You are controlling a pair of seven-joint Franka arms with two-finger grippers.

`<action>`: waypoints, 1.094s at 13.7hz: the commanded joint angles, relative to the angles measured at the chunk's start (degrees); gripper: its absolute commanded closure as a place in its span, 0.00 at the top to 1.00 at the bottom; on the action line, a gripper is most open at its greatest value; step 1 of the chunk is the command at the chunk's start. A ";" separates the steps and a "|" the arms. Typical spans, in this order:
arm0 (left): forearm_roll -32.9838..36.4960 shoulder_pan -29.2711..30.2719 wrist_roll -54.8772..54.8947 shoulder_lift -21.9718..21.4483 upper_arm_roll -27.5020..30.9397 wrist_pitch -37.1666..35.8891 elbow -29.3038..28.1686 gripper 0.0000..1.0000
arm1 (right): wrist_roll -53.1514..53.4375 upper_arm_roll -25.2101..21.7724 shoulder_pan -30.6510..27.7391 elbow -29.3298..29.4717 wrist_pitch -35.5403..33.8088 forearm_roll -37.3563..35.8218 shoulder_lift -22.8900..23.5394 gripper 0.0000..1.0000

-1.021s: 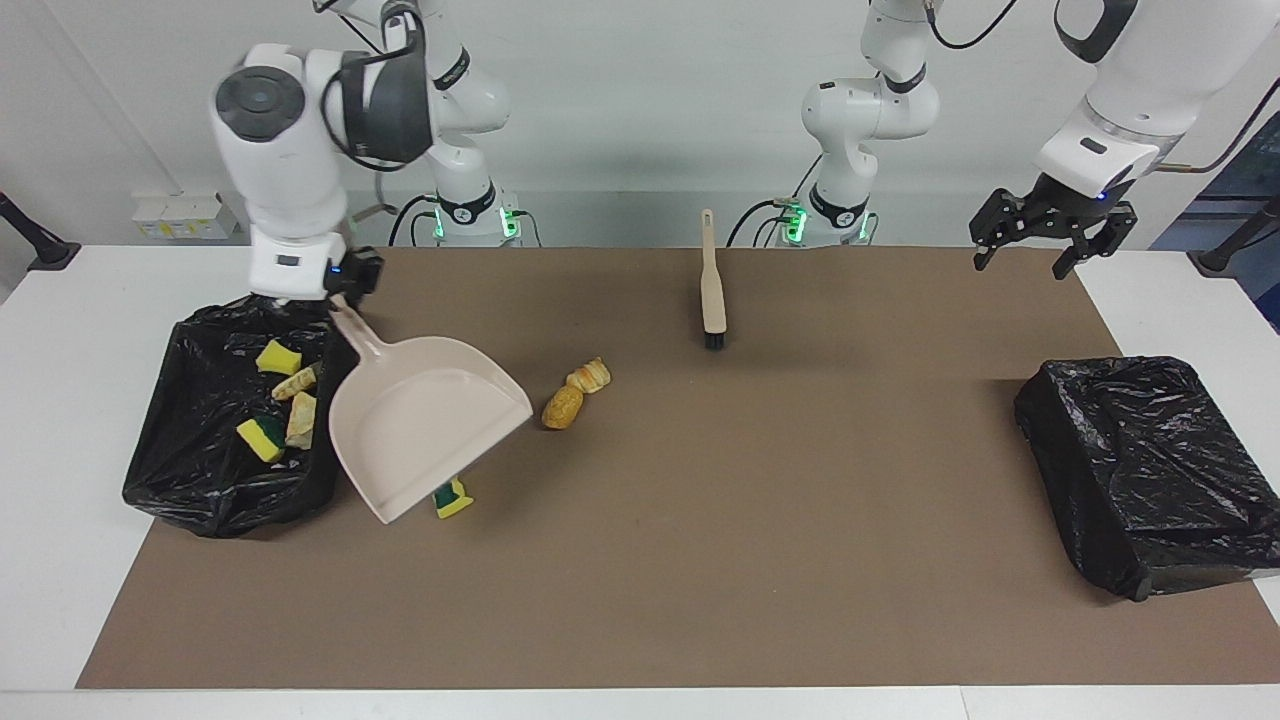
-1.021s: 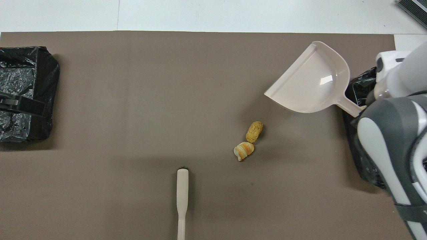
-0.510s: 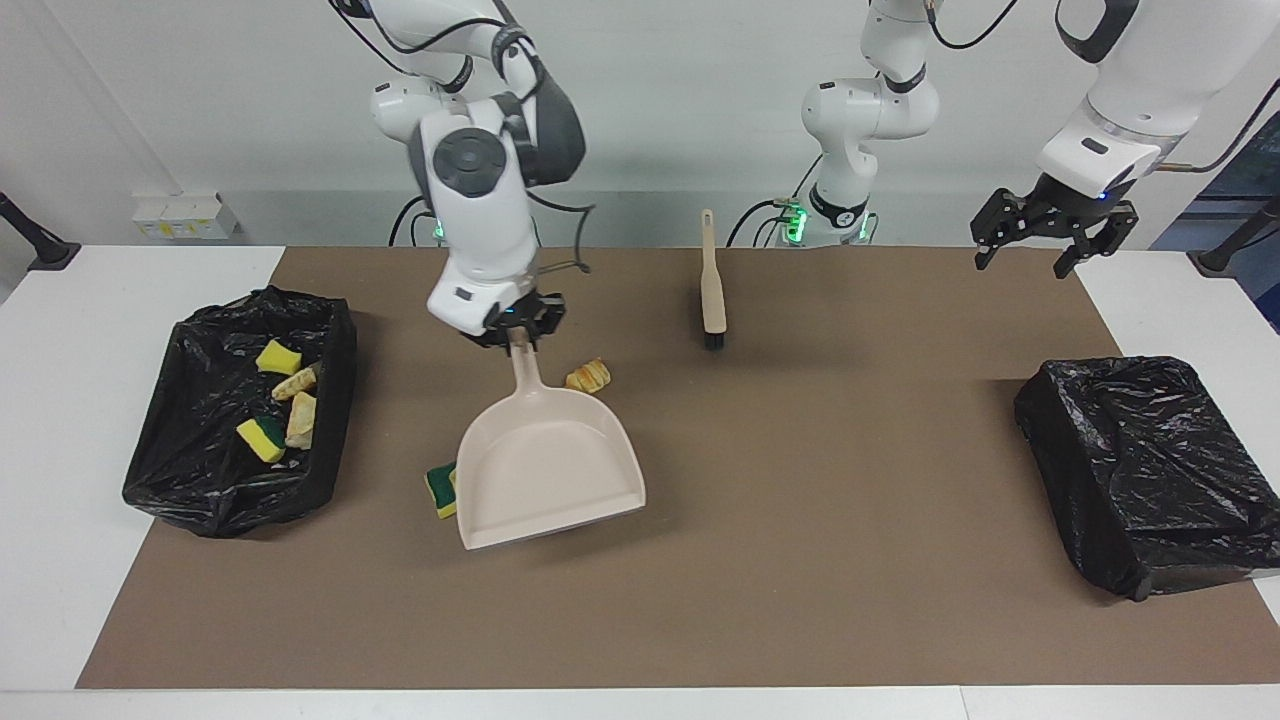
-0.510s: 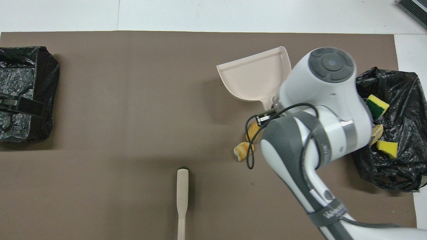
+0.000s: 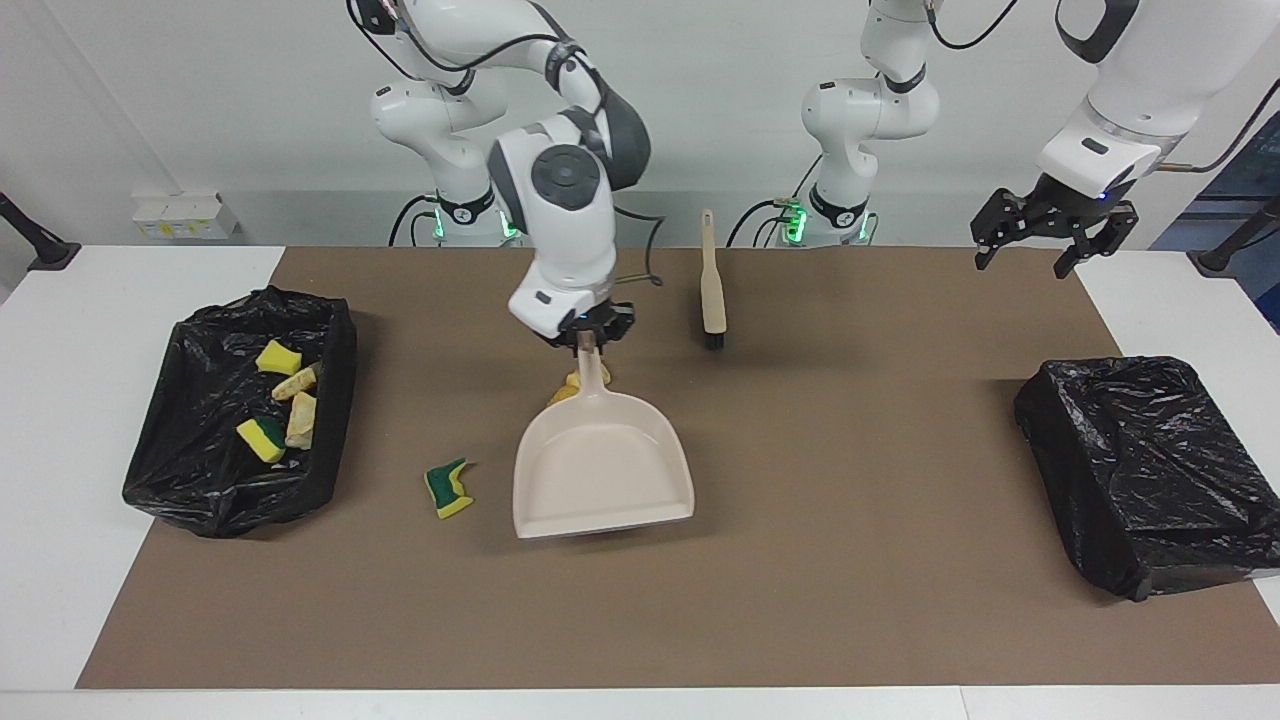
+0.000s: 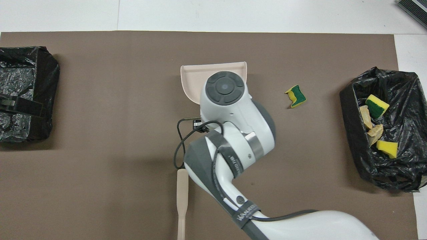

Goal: Sweep and dump trash in bin
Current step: 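Set the dustpan down and release it with the right gripper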

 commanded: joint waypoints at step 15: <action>1.11 1.04 -0.03 -0.52 -0.69 1.76 -0.20 1.00 | 10.51 1.84 7.18 -3.36 2.44 4.68 -0.50 1.00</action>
